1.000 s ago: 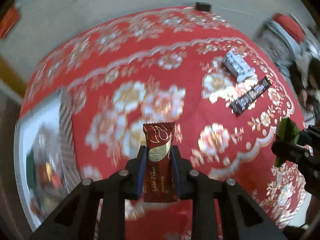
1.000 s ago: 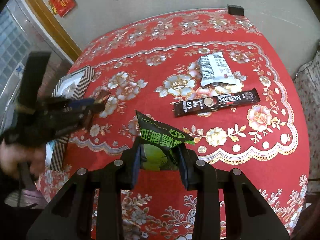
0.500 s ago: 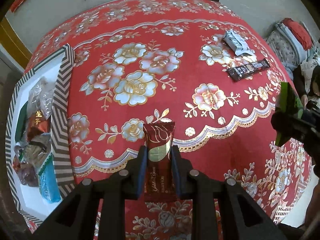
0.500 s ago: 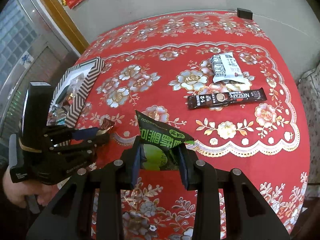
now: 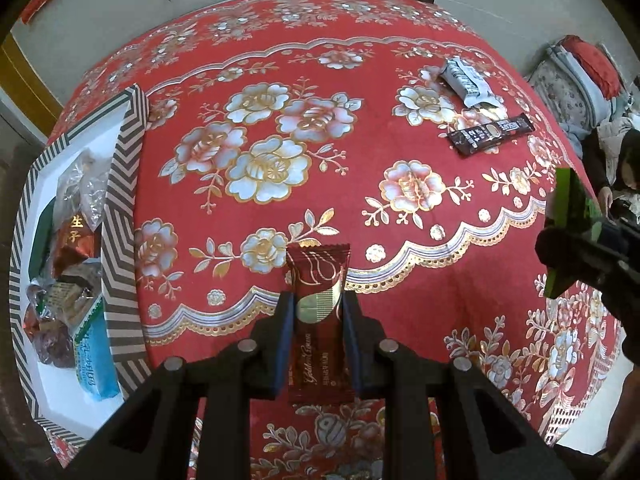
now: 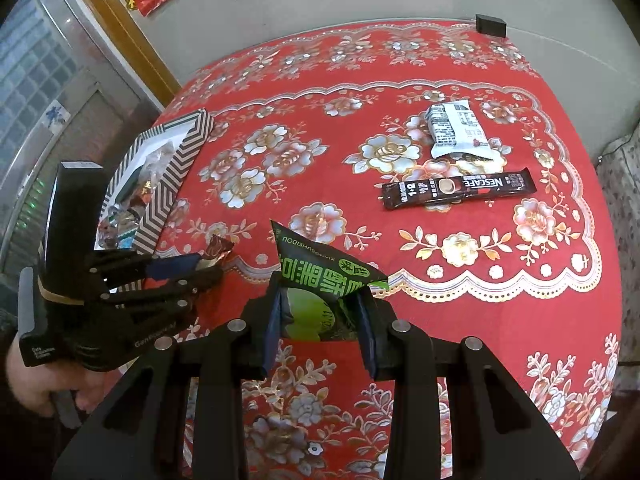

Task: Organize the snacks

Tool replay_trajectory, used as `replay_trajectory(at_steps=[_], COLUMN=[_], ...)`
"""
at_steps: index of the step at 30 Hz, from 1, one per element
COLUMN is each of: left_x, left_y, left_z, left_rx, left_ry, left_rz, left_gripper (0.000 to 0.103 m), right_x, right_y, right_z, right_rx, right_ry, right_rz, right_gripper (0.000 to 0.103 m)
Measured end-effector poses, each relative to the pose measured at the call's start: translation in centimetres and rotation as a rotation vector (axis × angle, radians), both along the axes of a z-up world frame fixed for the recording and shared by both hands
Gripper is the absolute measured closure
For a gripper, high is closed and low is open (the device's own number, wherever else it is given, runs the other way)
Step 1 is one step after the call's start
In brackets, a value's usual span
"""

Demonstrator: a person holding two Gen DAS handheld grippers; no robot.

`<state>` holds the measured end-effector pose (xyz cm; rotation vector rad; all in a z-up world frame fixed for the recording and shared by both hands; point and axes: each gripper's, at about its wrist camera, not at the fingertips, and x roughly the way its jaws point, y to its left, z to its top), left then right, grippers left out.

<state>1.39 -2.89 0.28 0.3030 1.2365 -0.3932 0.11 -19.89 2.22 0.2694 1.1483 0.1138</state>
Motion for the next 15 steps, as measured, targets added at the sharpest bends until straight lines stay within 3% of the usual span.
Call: replay_trajectory(at_steps=[15], left_x=[0.41], left_y=[-0.12], left_z=[-0.19], left_rx=[-0.001], left_ry=[-0.001], left_rz=[-0.007], left_gripper=[0.077], right_x=[0.18], right_y=[0.36], right_z=[-0.12], right_rx=[-0.001], right_ry=[0.005], right_rz=[-0.004], right_gripper=[0.071])
